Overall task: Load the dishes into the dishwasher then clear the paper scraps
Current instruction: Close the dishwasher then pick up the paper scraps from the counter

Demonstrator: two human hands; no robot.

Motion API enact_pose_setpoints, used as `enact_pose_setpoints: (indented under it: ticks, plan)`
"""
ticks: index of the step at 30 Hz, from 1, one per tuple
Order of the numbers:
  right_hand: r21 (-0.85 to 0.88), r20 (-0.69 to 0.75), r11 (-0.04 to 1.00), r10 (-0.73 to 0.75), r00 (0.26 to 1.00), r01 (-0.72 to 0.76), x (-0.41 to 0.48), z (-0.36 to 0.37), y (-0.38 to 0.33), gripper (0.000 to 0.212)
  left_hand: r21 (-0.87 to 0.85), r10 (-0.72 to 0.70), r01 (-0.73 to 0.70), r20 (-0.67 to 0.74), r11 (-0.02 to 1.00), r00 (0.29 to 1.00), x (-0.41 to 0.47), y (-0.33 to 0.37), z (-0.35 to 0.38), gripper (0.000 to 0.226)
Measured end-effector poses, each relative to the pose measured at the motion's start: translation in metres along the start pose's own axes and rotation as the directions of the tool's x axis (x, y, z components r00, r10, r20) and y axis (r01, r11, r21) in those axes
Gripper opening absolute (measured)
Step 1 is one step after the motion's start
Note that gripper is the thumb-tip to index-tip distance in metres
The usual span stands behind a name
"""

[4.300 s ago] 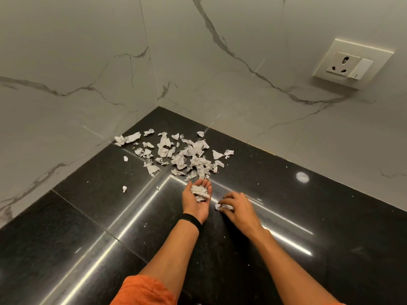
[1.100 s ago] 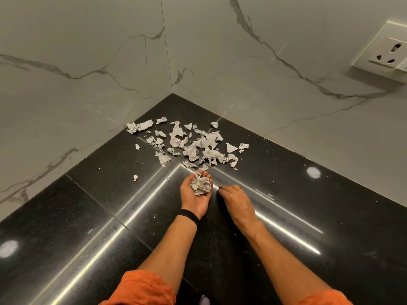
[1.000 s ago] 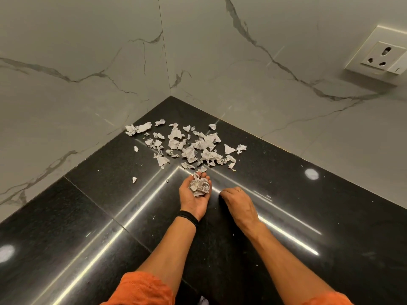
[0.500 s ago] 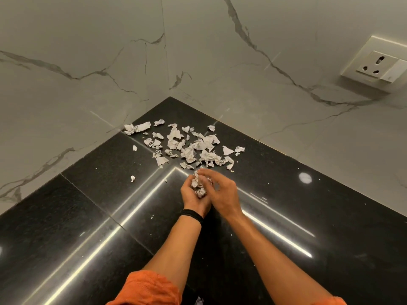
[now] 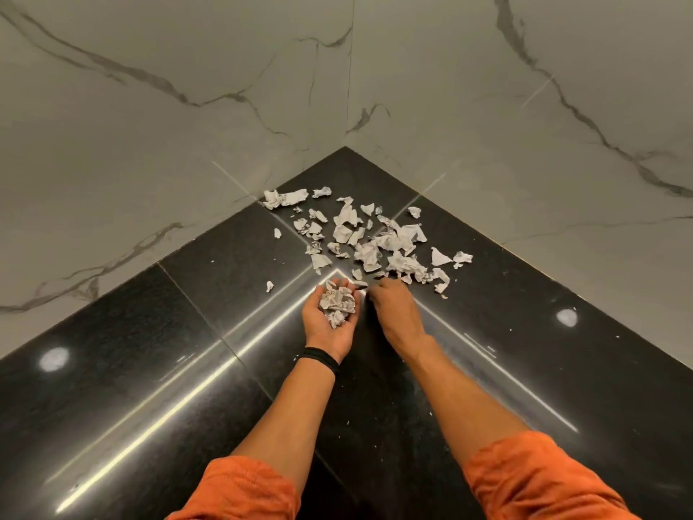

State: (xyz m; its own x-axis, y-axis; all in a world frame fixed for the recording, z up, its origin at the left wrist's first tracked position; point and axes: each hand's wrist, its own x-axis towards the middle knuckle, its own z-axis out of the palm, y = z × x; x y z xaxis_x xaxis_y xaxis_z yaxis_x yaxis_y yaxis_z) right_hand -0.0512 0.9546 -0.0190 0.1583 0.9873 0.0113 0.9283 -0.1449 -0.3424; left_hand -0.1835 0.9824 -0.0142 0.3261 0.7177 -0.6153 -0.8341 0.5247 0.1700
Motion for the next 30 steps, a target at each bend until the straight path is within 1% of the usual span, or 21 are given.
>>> enact_pose_setpoints:
  ticks: [2,4,5,6,7,8,9,11,13,14,16,17,18,21,23,25,27,29,30]
  plan:
    - [-0.044,0.026,0.998,-0.051,0.998,0.052,-0.009,-0.003,0.003,0.017,0.019,0.008,-0.008,-0.014,1.0,1.0,-0.001,-0.003,0.002,0.028]
    - [-0.015,0.036,0.999,-0.038,0.999,0.038,-0.022,-0.01,0.01,0.019,0.044,0.001,-0.001,-0.001,0.999,1.0,-0.003,-0.009,0.004,0.026]
    - [0.067,0.007,0.998,0.019,1.0,-0.02,-0.03,-0.015,0.012,0.019,0.06,-0.001,0.001,0.004,0.998,1.0,-0.005,-0.013,0.006,0.025]
    - [0.19,-0.033,0.977,0.105,0.994,-0.097,-0.038,-0.021,0.013,0.018,0.069,-0.001,0.0,0.011,0.998,1.0,-0.008,-0.016,0.007,0.025]
    - [0.328,-0.078,0.933,0.184,0.98,-0.149,-0.045,-0.027,0.013,0.016,0.073,-0.004,0.003,0.014,0.997,1.0,-0.01,-0.019,0.006,0.025]
    - [0.439,-0.12,0.884,0.233,0.965,-0.159,-0.049,-0.034,0.011,0.015,0.073,-0.009,0.007,0.016,0.997,1.0,-0.011,-0.022,0.006,0.025]
    - [0.514,-0.147,0.845,0.253,0.956,-0.145,-0.054,-0.041,0.007,0.015,0.075,-0.008,0.007,0.017,0.997,1.0,-0.012,-0.025,0.005,0.026]
    - [0.625,-0.161,0.777,0.223,0.961,-0.075,-0.059,-0.055,-0.008,0.014,0.068,-0.004,0.003,0.013,0.998,1.0,-0.014,-0.03,0.002,0.027]
    - [0.678,-0.134,0.735,0.14,0.981,-0.012,-0.06,-0.063,-0.025,0.016,0.053,-0.021,0.02,0.015,0.998,1.0,-0.017,-0.032,0.0,0.029]
    - [0.666,-0.122,0.745,0.09,0.988,0.014,-0.062,-0.063,-0.033,0.017,0.044,-0.023,0.023,0.018,0.999,1.0,-0.021,-0.032,-0.001,0.029]
    - [0.581,-0.101,0.813,0.023,0.995,0.04,-0.063,-0.061,-0.044,0.018,0.012,-0.027,0.026,0.026,1.0,0.999,-0.027,-0.03,-0.001,0.029]
    - [0.559,-0.102,0.828,0.013,0.995,0.047,-0.063,-0.059,-0.046,0.018,-0.011,-0.022,0.022,0.028,1.0,0.999,-0.03,-0.028,-0.001,0.029]
    - [0.573,-0.107,0.818,0.009,0.994,0.054,-0.061,-0.059,-0.046,0.019,-0.026,-0.012,0.013,0.027,1.0,1.0,-0.032,-0.026,-0.001,0.028]
    - [0.655,-0.13,0.754,0.055,0.99,0.045,-0.05,-0.057,-0.044,0.017,-0.051,0.034,-0.034,0.004,0.998,0.999,-0.035,-0.013,-0.006,0.027]
    - [0.629,-0.124,0.777,0.123,0.985,-0.018,-0.037,-0.05,-0.038,0.017,-0.063,0.051,-0.051,-0.003,0.997,0.999,-0.04,-0.004,-0.01,0.03]
    - [0.538,-0.081,0.841,0.13,0.988,-0.067,-0.02,-0.039,-0.03,0.022,-0.043,0.077,-0.078,-0.012,0.996,0.997,-0.047,0.009,-0.014,0.031]
    - [0.398,-0.006,0.914,0.09,0.996,-0.081,-0.001,-0.029,-0.023,0.032,-0.019,0.104,-0.105,-0.027,0.994,0.994,-0.051,0.023,-0.019,0.03]
    - [0.236,0.073,0.972,0.004,0.997,-0.021,0.018,-0.023,-0.02,0.039,-0.017,0.12,-0.121,-0.04,0.992,0.992,-0.052,0.036,-0.023,0.03]
    - [0.17,0.104,0.985,-0.047,0.993,0.029,0.026,-0.019,-0.019,0.038,-0.024,0.129,-0.13,-0.044,0.991,0.991,-0.052,0.04,-0.024,0.03]
